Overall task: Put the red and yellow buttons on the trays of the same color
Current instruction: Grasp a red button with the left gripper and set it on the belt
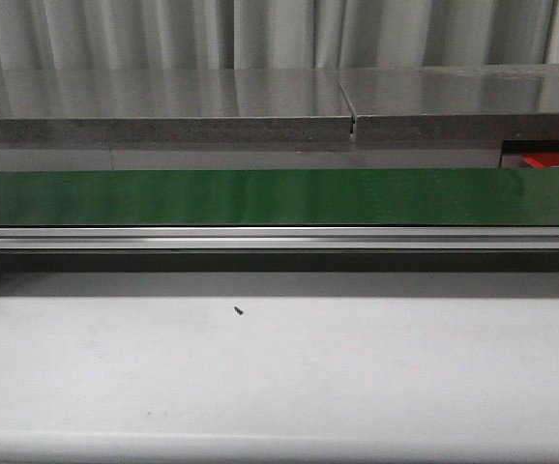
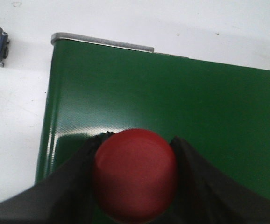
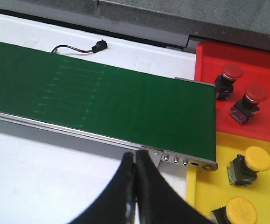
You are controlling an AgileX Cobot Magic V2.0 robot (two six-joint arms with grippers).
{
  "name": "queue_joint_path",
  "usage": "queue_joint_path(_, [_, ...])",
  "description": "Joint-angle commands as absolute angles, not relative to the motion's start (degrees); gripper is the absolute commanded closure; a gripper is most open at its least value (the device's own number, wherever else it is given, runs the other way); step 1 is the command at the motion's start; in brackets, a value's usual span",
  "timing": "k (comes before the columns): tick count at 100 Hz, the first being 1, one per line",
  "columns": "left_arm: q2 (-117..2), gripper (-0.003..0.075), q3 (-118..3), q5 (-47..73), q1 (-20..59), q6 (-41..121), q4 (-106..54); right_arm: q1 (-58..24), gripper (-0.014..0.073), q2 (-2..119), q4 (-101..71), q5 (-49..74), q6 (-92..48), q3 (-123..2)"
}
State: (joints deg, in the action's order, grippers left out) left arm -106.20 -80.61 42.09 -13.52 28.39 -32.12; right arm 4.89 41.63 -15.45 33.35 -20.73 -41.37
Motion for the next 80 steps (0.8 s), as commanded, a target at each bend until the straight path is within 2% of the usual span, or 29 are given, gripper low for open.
queue_joint_path(1, [-103.0,0.0424,-81.8,39.9,-13.1,30.0,-34.6,4.8,0.0711,41.5,-15.9,29.8,-21.1,-42.9])
queue_joint_path(12, [-103.0,0.018,-81.9,39.8,-12.3,31.0,-37.0,4.8,0.0711,41.5,-15.9,29.8,-21.1,-42.9])
queue_joint_path(17, [-103.0,0.0104,-82.1,39.8,-12.0,31.0,-37.9,4.8,0.0711,41.5,-15.9,29.8,-21.1,-42.9])
queue_joint_path(22, [-103.0,0.0062,-82.3,39.9,-11.5,31.0,-38.2,4.8,0.0711,41.5,-15.9,29.8,-21.1,-42.9])
queue_joint_path(48, [-101.9,0.0058,-86.8,41.4,-11.8,31.0,-38.1,4.8,0.0711,41.5,-15.9,29.8,-21.1,-42.9])
queue_joint_path(67, [-102.0,0.0058,-91.0,40.1,-16.6,31.0,-36.7,4.8,0.0711,41.5,-15.9,29.8,-21.1,-42.9])
queue_joint_path(80, [-102.8,0.0058,-91.2,37.0,-20.5,29.7,-29.7,4.8,0.0711,41.5,-15.9,29.8,-21.1,-42.9])
